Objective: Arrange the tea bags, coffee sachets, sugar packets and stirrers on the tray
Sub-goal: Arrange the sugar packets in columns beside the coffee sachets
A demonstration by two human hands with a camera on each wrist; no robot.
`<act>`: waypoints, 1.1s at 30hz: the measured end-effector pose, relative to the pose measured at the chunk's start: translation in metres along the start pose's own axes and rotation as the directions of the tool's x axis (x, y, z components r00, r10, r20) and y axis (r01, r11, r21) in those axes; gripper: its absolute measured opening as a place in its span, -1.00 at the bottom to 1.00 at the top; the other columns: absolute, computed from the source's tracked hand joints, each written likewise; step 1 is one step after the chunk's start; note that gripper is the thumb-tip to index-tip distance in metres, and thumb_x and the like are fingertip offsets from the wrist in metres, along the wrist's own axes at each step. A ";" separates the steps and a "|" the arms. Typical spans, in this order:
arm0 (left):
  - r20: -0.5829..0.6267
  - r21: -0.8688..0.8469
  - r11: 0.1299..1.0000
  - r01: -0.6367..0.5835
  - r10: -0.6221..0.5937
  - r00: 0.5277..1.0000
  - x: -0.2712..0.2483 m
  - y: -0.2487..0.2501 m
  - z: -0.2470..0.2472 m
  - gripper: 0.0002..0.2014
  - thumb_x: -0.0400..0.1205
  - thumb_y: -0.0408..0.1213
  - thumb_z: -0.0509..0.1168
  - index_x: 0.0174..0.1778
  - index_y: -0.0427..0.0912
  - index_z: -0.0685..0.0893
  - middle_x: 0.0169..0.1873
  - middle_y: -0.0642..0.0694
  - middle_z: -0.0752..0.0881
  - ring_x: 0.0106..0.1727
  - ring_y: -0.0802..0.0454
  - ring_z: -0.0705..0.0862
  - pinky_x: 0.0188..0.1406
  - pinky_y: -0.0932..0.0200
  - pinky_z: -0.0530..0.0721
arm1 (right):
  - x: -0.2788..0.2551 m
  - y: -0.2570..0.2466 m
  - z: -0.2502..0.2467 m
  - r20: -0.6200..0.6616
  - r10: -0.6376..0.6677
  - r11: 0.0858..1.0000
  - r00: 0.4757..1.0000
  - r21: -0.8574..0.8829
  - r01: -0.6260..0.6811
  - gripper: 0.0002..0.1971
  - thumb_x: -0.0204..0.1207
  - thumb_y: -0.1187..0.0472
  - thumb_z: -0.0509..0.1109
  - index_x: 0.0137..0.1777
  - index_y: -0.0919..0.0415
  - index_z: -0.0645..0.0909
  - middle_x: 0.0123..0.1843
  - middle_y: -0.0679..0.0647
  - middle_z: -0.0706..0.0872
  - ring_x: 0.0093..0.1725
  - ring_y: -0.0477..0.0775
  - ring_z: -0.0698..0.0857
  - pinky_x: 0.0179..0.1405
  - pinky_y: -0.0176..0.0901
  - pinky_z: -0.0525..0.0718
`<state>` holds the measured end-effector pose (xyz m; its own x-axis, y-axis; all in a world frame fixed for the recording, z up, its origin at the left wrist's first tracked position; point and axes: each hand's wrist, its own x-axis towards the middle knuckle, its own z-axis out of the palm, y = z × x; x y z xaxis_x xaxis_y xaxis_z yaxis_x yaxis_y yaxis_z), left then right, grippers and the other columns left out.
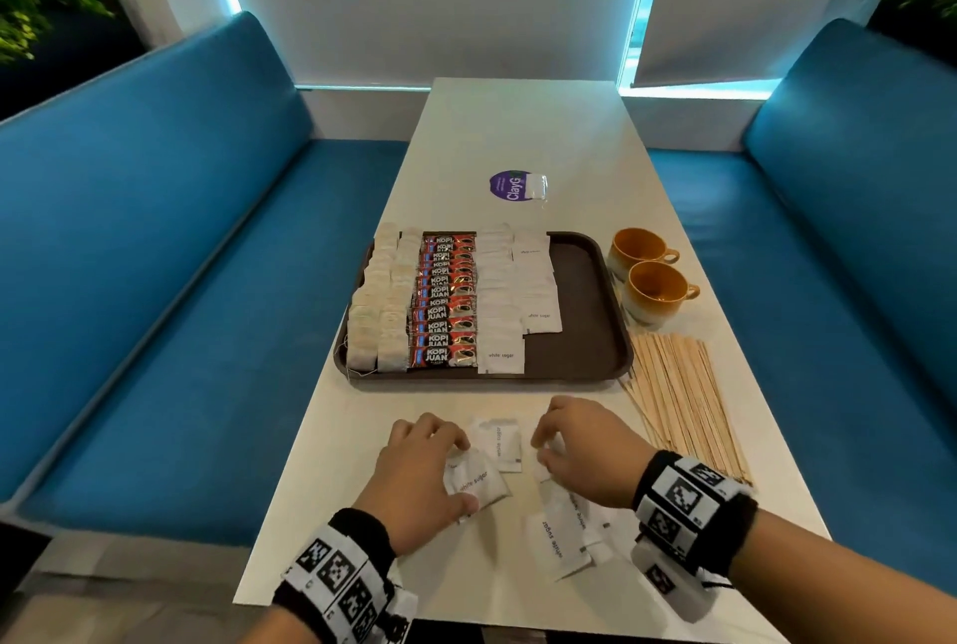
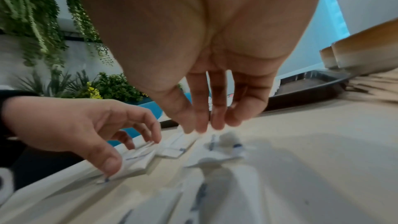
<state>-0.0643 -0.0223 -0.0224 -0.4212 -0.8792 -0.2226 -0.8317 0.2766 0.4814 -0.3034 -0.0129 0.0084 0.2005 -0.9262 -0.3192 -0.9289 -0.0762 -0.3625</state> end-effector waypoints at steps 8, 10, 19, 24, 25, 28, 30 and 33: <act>0.088 -0.023 0.987 0.157 -0.154 0.984 0.003 0.006 -0.008 -0.24 0.34 -0.04 0.65 0.43 0.12 0.46 0.23 0.03 0.48 0.32 -0.03 0.45 0.28 0.13 0.55 | 0.022 0.006 0.005 0.006 0.144 0.989 0.989 0.030 -0.145 -0.24 0.40 0.00 0.70 0.56 0.04 0.47 0.42 0.05 0.57 0.31 0.12 0.65 0.26 -0.03 0.67; 0.117 -0.018 0.980 0.199 -0.196 0.974 0.001 0.002 -0.012 -0.31 0.30 -0.06 0.68 0.31 0.08 0.53 0.14 0.03 0.57 0.22 -0.01 0.55 0.17 0.15 0.61 | 0.022 0.007 0.005 0.026 0.166 0.982 0.986 0.091 -0.168 -0.35 0.41 0.05 0.69 0.47 0.04 0.53 0.35 0.04 0.64 0.24 0.10 0.68 0.19 -0.09 0.67; 0.162 -0.175 0.964 0.198 -0.170 0.972 -0.006 -0.014 -0.035 -0.86 0.50 -0.33 0.57 -0.21 0.02 0.80 -0.24 0.00 0.83 -0.38 0.17 0.76 -0.42 0.27 0.69 | -0.005 0.015 -0.019 0.050 0.116 0.957 0.992 0.261 -0.126 -0.78 0.52 0.11 0.61 0.15 0.03 0.76 0.04 -0.11 0.78 0.01 -0.06 0.73 0.09 -0.18 0.70; 0.070 -0.228 0.971 0.075 -0.060 0.996 0.014 0.004 -0.036 -0.89 0.49 -0.19 0.59 -0.19 0.11 0.79 -0.04 0.09 0.77 -0.03 0.11 0.73 -0.02 0.23 0.60 | -0.034 0.020 -0.025 0.156 0.063 0.946 0.986 0.306 -0.109 -0.64 0.37 0.08 0.73 0.15 -0.11 0.78 -0.16 -0.10 0.79 -0.21 -0.15 0.74 -0.09 -0.25 0.75; 0.050 -0.210 0.976 0.054 -0.044 0.998 0.021 0.009 -0.031 -0.87 0.49 -0.19 0.58 -0.18 0.10 0.77 0.09 0.09 0.71 0.09 0.10 0.69 0.10 0.23 0.56 | -0.037 0.020 -0.022 0.168 0.059 0.956 0.984 0.273 -0.104 -0.60 0.37 0.08 0.73 0.20 -0.12 0.77 -0.22 -0.11 0.73 -0.27 -0.18 0.68 -0.19 -0.33 0.66; 0.028 -0.099 0.995 0.003 0.000 1.000 0.037 0.025 -0.016 -0.86 0.50 -0.18 0.55 -0.06 0.06 0.80 0.39 0.07 0.52 0.46 0.03 0.43 0.49 0.11 0.39 | -0.041 0.022 -0.007 0.147 0.060 0.990 0.987 0.117 -0.077 -0.42 0.39 0.10 0.72 0.41 -0.11 0.66 -0.25 -0.18 0.59 -0.29 -0.23 0.53 -0.35 -0.44 0.39; 0.054 0.021 1.000 -0.019 0.018 0.998 0.044 0.030 -0.005 -0.72 0.51 -0.15 0.53 0.14 -0.03 0.81 0.44 0.03 0.48 0.52 -0.04 0.37 0.53 0.11 0.36 | -0.042 0.023 0.001 0.140 0.057 0.996 0.989 0.059 -0.065 -0.35 0.41 0.10 0.71 0.50 -0.11 0.59 -0.11 -0.22 0.59 -0.19 -0.21 0.53 -0.21 -0.42 0.44; 0.072 0.111 0.994 -0.025 0.017 0.997 0.048 0.035 0.000 -0.61 0.52 -0.13 0.51 0.28 -0.08 0.75 0.38 -0.04 0.50 0.49 -0.12 0.40 0.53 0.03 0.45 | -0.042 0.024 0.009 0.121 0.053 0.998 0.991 0.030 -0.057 -0.40 0.43 0.09 0.69 0.46 -0.11 0.60 0.19 -0.10 0.62 0.11 -0.06 0.56 0.12 -0.25 0.52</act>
<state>-0.1136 -0.0549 -0.0165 -0.4606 -0.8440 -0.2748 -0.8557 0.3400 0.3901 -0.3309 0.0273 0.0051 0.1873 -0.8775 -0.4415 -0.9289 -0.0121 -0.3700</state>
